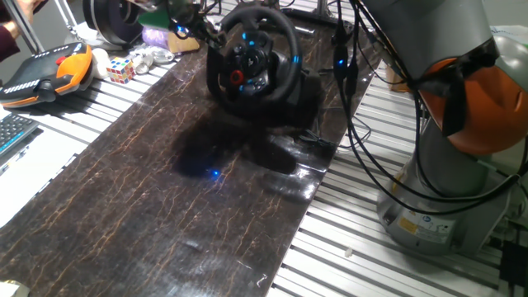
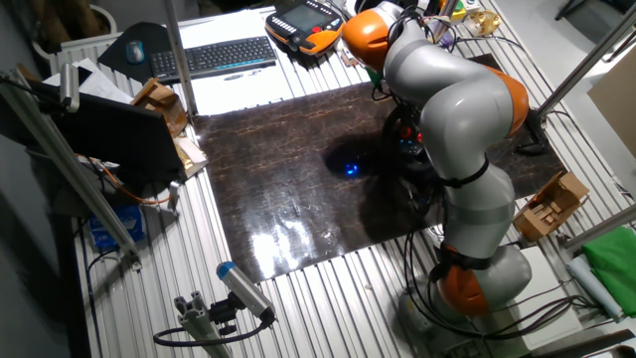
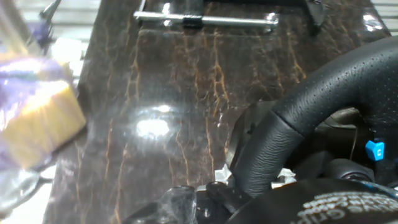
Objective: Rotate the steering wheel 90 degrees clockwise
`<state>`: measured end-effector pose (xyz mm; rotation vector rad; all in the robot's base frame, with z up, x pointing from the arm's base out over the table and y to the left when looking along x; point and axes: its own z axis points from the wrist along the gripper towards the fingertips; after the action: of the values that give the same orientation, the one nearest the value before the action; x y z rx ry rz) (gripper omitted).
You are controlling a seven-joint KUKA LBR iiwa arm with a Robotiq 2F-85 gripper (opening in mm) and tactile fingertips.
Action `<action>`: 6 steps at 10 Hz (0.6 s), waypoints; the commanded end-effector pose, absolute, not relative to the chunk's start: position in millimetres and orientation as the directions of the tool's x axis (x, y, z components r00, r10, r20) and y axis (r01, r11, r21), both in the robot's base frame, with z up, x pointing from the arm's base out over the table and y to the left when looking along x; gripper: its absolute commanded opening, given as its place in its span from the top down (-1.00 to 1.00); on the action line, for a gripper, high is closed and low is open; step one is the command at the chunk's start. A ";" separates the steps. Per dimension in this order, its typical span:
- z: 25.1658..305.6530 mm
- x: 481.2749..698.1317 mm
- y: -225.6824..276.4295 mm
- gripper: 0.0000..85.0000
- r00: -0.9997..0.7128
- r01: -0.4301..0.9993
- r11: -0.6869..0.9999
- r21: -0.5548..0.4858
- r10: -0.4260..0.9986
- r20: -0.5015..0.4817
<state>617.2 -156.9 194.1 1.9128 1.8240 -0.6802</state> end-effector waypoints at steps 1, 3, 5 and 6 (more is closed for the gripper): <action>195.9 616.3 -157.3 0.98 0.052 0.996 -0.085 -0.026 0.792 -0.608; 199.8 615.5 -159.4 0.98 0.096 0.992 -0.126 -0.008 0.789 -0.607; 202.3 615.1 -161.8 0.98 0.126 0.988 -0.157 0.001 0.789 -0.602; 203.7 615.2 -163.6 0.98 0.143 0.985 -0.172 0.008 0.788 -0.600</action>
<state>615.2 -164.3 204.5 2.0297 1.6941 -0.6659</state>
